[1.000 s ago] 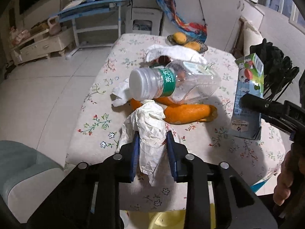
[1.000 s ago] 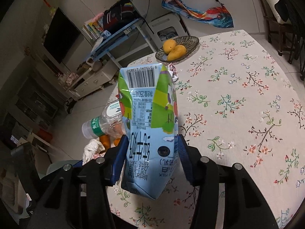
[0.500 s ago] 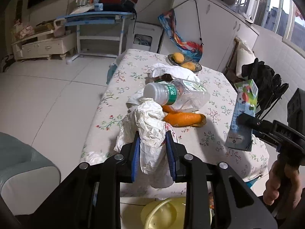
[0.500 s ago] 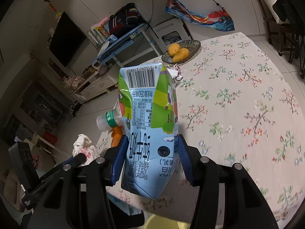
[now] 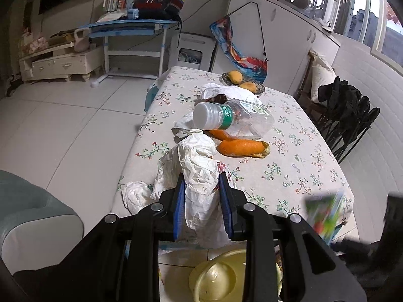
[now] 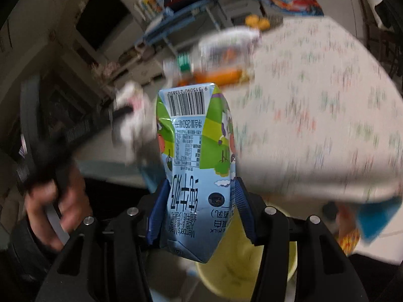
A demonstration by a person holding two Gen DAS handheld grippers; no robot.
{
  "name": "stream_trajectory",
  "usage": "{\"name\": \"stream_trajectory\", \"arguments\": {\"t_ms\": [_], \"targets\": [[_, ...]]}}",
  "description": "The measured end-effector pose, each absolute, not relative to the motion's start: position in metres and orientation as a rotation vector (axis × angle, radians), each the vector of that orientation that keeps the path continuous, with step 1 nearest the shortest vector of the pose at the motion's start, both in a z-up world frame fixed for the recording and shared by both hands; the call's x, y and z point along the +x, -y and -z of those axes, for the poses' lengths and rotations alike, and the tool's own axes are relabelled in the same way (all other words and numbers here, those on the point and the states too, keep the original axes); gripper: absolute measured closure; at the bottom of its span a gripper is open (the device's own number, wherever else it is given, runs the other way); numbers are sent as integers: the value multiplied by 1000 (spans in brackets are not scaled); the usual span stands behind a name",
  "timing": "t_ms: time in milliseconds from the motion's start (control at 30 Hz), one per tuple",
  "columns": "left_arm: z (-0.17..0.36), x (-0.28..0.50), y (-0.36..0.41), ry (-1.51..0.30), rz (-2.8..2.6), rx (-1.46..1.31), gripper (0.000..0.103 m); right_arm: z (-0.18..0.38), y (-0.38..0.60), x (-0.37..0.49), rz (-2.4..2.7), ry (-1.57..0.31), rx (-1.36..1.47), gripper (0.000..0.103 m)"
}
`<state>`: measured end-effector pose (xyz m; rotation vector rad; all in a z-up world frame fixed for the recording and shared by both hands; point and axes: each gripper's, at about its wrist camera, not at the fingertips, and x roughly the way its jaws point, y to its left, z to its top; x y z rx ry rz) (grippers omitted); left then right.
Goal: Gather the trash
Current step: 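Carry the juice carton over the yellow basin and open the right gripper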
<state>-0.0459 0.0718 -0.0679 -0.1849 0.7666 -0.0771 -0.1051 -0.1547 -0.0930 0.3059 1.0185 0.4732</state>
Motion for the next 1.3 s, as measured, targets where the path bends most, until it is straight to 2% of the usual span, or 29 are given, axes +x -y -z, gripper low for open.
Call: {"name": "stream_trajectory", "arguments": {"t_ms": [333, 833, 933, 1100, 1200, 1300], "targets": [[64, -61, -64, -741, 123, -161, 78, 149, 114, -120, -442, -1235, 92, 51], [61, -71, -60, -720, 165, -139, 78, 183, 108, -131, -404, -1372, 32, 49], [60, -71, -60, -721, 168, -134, 78, 175, 110, -132, -396, -1360, 37, 42], [61, -73, -58, -724, 175, -123, 78, 157, 115, -136, -387, -1285, 84, 42], [61, -78, -54, -725, 183, -115, 78, 138, 123, -138, -386, -1187, 135, 42], [62, -86, -49, -730, 206, -103, 78, 114, 130, -141, -363, -1071, 173, 37]]}}
